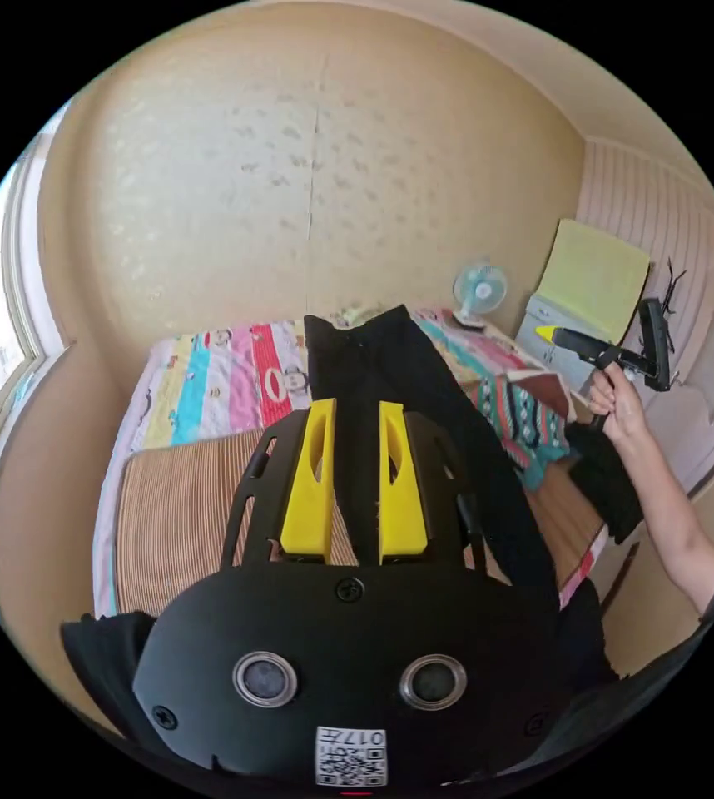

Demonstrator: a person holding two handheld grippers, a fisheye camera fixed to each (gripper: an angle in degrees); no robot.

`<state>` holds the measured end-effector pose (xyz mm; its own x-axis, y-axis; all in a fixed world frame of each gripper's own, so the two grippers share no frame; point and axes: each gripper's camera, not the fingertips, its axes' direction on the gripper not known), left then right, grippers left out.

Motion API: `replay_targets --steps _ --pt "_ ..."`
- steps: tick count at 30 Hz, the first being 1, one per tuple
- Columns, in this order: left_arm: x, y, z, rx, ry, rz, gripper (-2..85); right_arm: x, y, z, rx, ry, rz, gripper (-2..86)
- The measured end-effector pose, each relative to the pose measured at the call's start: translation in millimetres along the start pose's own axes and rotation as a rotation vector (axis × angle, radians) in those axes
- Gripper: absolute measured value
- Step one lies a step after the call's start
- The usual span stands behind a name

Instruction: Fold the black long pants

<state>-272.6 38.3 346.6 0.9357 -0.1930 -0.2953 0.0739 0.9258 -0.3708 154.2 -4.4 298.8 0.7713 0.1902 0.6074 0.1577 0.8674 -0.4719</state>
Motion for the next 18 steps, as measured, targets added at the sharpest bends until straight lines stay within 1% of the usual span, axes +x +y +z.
replay_targets --steps 1,3,5,6,10,12,14,16,18 --pt "-2.0 19.5 17.8 -0.041 0.026 -0.014 8.4 8.2 23.3 15.6 -0.043 -0.013 0.013 7.9" --pt "-4.2 91.9 73.3 -0.198 0.126 -0.067 8.4 33.4 100.5 55.6 -0.186 -0.033 0.064 7.7" --pt "1.5 137.3 93.7 -0.276 0.158 -0.088 8.5 45.4 143.3 61.1 -0.237 0.004 0.100 7.7" --pt "7.0 162.6 96.7 -0.287 0.157 -0.103 8.5 51.0 164.5 56.3 -0.244 0.018 0.118 7.7" --pt "21.7 214.8 85.8 -0.270 0.147 -0.168 8.7 65.4 208.0 34.4 -0.272 0.048 0.159 8.0" --pt "26.3 237.7 74.4 -0.256 0.100 -0.207 8.8 77.3 227.6 15.9 -0.296 0.106 0.179 8.1" --pt "24.8 252.3 67.2 -0.247 0.098 -0.248 8.9 92.6 239.4 -1.8 -0.296 0.138 0.219 8.2" --pt "20.4 265.5 61.7 -0.232 0.146 -0.305 9.3 116.7 250.9 -18.0 -0.297 0.121 0.317 8.4" --pt "14.9 280.1 52.3 -0.197 0.196 -0.370 10.4 150.5 267.3 -37.7 -0.290 0.011 0.437 8.6"
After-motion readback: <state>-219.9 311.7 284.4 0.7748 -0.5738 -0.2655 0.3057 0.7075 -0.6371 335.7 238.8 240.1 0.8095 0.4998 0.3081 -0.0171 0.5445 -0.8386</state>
